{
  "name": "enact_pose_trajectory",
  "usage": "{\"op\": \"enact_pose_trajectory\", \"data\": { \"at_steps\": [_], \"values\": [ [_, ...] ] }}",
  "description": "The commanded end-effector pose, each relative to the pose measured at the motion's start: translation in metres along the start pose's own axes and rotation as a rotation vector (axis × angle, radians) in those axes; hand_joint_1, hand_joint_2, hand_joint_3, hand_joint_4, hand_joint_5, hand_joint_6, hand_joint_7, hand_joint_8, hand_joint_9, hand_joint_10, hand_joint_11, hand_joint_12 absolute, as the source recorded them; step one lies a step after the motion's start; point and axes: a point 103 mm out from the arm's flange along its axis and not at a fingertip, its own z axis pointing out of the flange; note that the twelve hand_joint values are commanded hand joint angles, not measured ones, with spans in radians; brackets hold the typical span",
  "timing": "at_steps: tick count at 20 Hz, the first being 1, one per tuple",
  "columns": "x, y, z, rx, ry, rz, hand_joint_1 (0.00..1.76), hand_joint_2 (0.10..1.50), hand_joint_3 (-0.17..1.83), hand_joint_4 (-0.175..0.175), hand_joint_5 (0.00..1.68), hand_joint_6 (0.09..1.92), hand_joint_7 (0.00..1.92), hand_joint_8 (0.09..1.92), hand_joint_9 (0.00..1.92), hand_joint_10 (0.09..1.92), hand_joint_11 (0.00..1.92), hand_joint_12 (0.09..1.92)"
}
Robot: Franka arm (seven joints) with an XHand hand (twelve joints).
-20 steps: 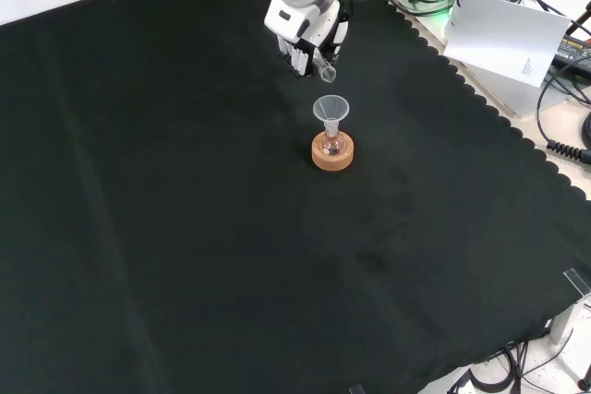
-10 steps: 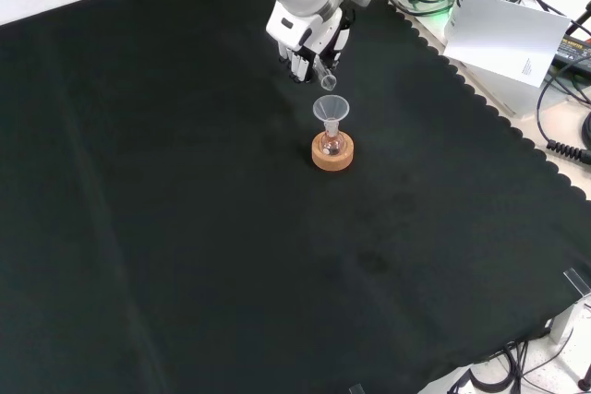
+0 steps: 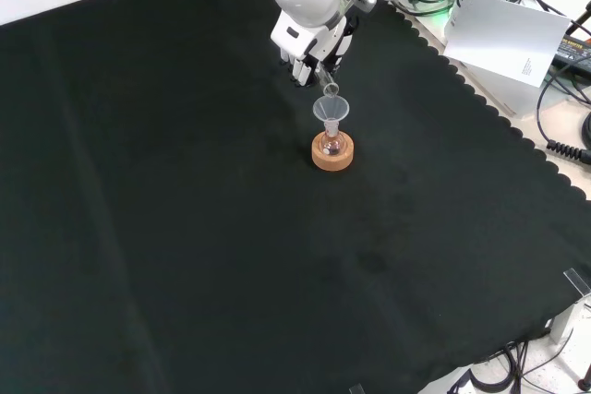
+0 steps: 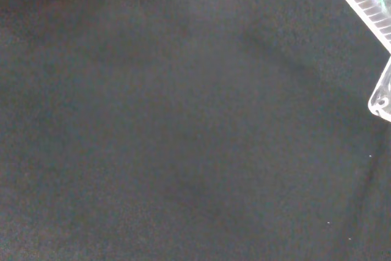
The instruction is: Pour the water from the graduated cylinder into the round-bottom flask.
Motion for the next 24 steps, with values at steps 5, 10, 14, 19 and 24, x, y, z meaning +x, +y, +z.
{"op": "enact_pose_trajectory", "data": {
  "at_steps": [5, 10, 14, 19, 24],
  "values": [
    [-0.0055, -0.0029, -0.0017, 0.010, -0.053, 0.037, 1.26, 1.11, 0.00, -0.175, 0.97, 1.01, 1.00, 1.00, 1.37, 0.12, 1.14, 0.83],
    [-0.0060, -0.0045, -0.0022, 0.007, -0.072, 0.045, 1.26, 1.11, 0.00, -0.175, 0.97, 1.01, 1.00, 1.00, 1.37, 0.12, 1.14, 0.83],
    [-0.0047, -0.0059, -0.0043, 0.004, -0.093, 0.048, 1.26, 1.11, 0.00, -0.175, 0.97, 1.01, 1.00, 1.00, 1.37, 0.12, 1.14, 0.83],
    [-0.0035, -0.0074, -0.0065, 0.010, -0.133, 0.060, 1.26, 1.11, 0.00, -0.175, 0.97, 1.01, 1.00, 1.00, 1.37, 0.11, 1.14, 0.83],
    [-0.0005, -0.0081, -0.0103, 0.015, -0.170, 0.071, 1.26, 1.11, 0.00, -0.175, 0.97, 1.01, 1.00, 1.00, 1.37, 0.11, 1.14, 0.83]
  ]
}}
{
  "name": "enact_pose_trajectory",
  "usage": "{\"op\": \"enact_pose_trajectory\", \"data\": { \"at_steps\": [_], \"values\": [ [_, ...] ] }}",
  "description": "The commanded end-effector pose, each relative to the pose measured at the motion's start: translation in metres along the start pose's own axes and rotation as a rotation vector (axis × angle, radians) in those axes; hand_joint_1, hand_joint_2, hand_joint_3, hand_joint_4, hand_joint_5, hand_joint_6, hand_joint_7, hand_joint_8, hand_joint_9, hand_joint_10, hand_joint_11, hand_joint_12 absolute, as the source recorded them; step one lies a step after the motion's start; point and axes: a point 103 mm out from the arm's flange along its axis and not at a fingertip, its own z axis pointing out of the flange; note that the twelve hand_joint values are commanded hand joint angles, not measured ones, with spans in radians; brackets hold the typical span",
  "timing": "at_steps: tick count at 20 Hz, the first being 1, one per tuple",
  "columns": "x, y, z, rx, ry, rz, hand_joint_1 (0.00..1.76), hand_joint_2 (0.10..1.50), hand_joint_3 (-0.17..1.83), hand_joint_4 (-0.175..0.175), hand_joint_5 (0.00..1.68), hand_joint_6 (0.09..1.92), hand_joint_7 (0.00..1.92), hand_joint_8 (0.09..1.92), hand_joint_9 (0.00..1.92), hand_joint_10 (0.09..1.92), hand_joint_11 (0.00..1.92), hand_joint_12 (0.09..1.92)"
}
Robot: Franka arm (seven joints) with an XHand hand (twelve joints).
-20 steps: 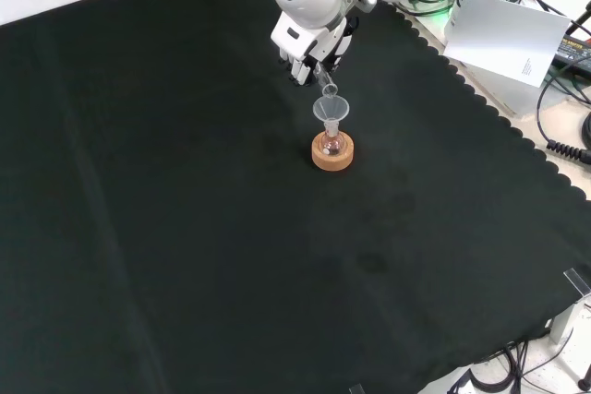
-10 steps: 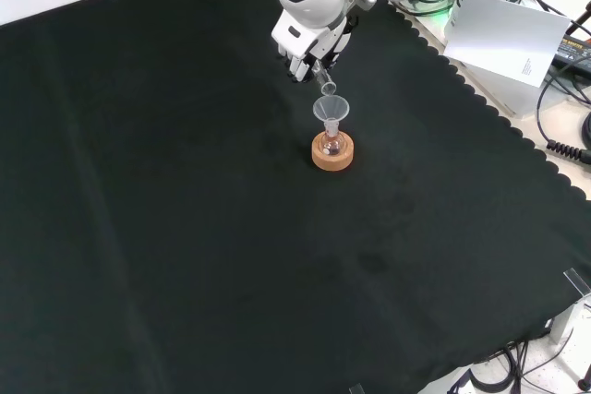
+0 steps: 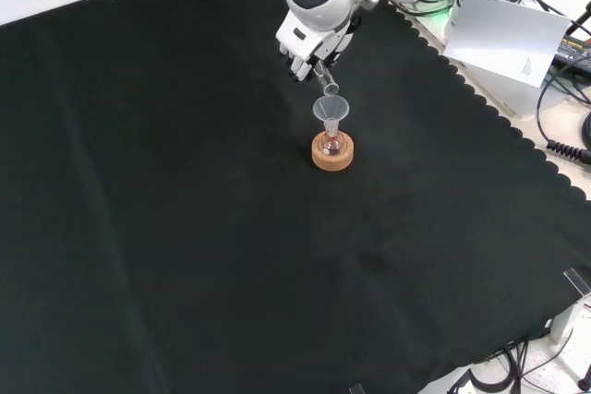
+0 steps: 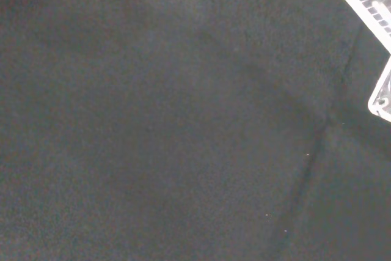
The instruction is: Pour the water from the graduated cylinder into the round-bottom flask.
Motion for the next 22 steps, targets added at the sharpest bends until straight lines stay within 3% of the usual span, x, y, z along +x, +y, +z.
{"op": "enact_pose_trajectory", "data": {
  "at_steps": [1, 22],
  "values": [
    [0.0019, -0.0012, -0.0043, 0.008, -0.041, 0.013, 1.26, 1.11, 0.00, -0.175, 0.97, 1.01, 1.00, 1.00, 1.37, 0.11, 1.14, 0.83],
    [-0.0065, -0.0062, -0.0092, -0.001, -0.114, 0.051, 1.26, 1.12, 0.00, -0.175, 0.97, 1.02, 1.00, 1.01, 1.37, 0.10, 1.14, 0.83]
  ]
}}
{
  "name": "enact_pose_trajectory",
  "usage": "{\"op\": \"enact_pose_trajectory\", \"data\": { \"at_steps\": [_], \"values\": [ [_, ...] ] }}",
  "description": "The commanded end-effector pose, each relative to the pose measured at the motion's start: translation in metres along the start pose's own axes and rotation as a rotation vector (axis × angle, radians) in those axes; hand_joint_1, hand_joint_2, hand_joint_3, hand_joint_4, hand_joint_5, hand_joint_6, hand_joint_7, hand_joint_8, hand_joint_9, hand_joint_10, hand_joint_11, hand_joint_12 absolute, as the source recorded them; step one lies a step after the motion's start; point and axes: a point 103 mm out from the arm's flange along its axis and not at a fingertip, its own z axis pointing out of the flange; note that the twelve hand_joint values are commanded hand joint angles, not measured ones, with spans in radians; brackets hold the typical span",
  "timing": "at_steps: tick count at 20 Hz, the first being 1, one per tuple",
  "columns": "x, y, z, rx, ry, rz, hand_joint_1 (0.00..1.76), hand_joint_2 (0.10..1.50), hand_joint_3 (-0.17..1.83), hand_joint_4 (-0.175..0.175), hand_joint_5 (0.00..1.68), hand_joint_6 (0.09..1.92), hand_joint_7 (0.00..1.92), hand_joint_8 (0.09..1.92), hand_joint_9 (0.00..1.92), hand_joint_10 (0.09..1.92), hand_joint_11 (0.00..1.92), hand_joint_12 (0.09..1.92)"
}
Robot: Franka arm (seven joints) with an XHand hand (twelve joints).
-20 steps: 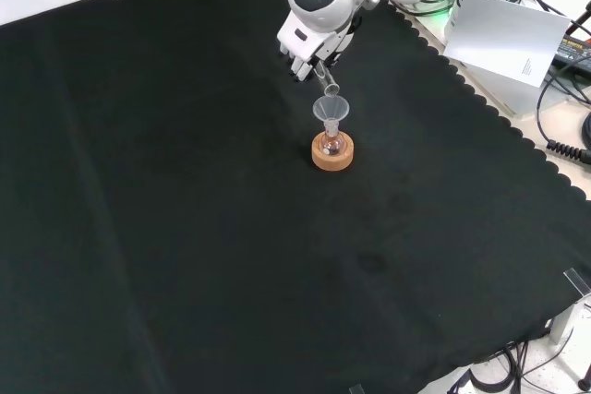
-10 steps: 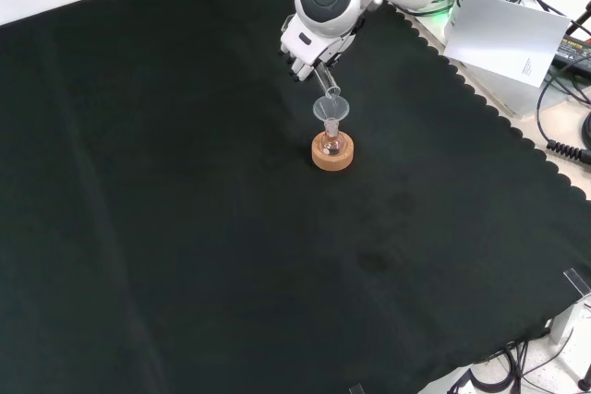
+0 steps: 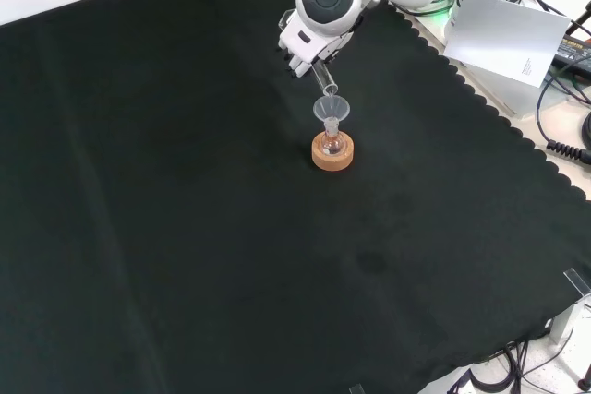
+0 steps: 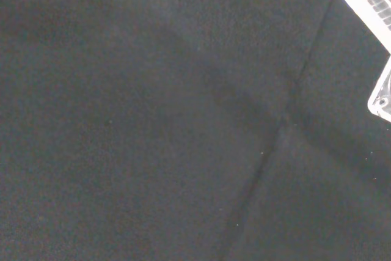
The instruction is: Pour the water from the graduated cylinder into the round-bottom flask.
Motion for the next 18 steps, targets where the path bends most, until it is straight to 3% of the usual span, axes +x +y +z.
{"op": "enact_pose_trajectory", "data": {
  "at_steps": [1, 18],
  "values": [
    [-0.0047, -0.0021, 0.0005, -0.020, -0.012, 0.006, 1.26, 1.12, 0.00, -0.175, 0.97, 1.02, 1.00, 1.01, 1.37, 0.10, 1.14, 0.83],
    [-0.0095, -0.0028, -0.0026, -0.022, -0.057, 0.020, 1.26, 1.12, 0.00, -0.175, 0.96, 1.02, 0.99, 1.01, 1.37, 0.10, 1.14, 0.83]
  ]
}}
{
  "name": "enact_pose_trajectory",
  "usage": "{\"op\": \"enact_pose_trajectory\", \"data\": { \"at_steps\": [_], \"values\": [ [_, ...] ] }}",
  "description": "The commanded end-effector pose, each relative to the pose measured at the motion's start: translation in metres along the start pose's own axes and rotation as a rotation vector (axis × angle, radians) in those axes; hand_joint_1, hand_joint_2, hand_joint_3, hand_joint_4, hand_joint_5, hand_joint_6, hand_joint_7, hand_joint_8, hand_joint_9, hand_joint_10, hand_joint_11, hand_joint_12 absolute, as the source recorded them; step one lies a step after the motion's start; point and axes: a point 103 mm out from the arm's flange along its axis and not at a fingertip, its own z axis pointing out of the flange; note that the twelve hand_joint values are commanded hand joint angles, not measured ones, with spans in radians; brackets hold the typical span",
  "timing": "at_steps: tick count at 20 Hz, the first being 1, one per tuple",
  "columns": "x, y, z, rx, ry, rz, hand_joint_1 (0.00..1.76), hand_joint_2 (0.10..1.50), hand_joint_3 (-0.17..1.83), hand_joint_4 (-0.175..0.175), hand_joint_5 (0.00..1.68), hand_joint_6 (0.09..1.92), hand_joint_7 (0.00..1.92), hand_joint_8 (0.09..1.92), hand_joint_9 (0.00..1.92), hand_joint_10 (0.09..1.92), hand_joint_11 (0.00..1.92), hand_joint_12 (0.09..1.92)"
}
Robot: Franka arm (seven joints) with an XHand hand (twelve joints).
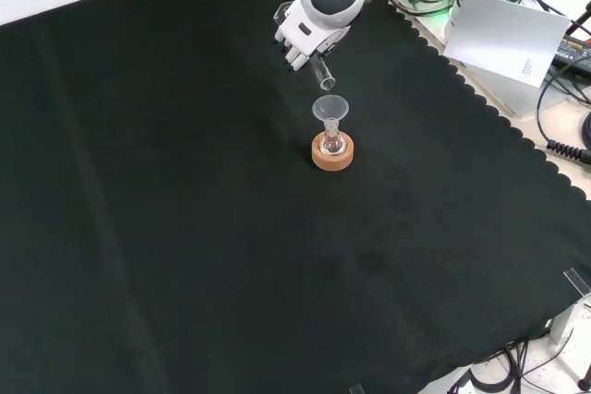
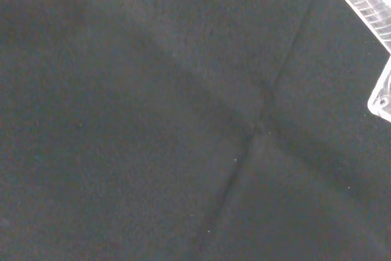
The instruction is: Pour the water from the graduated cylinder into the round-bottom flask.
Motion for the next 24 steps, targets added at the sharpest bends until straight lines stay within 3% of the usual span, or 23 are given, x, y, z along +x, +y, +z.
{"op": "enact_pose_trajectory", "data": {
  "at_steps": [1, 24],
  "values": [
    [0.0024, 0.0007, -0.0032, 0.008, -0.026, 0.006, 1.26, 1.12, 0.00, -0.175, 0.96, 1.02, 0.99, 1.01, 1.37, 0.10, 1.14, 0.83],
    [0.0055, 0.0006, -0.0085, 0.029, -0.058, 0.013, 1.26, 1.12, 0.00, -0.175, 0.96, 1.03, 0.99, 1.02, 1.37, 0.09, 1.14, 0.83]
  ]
}}
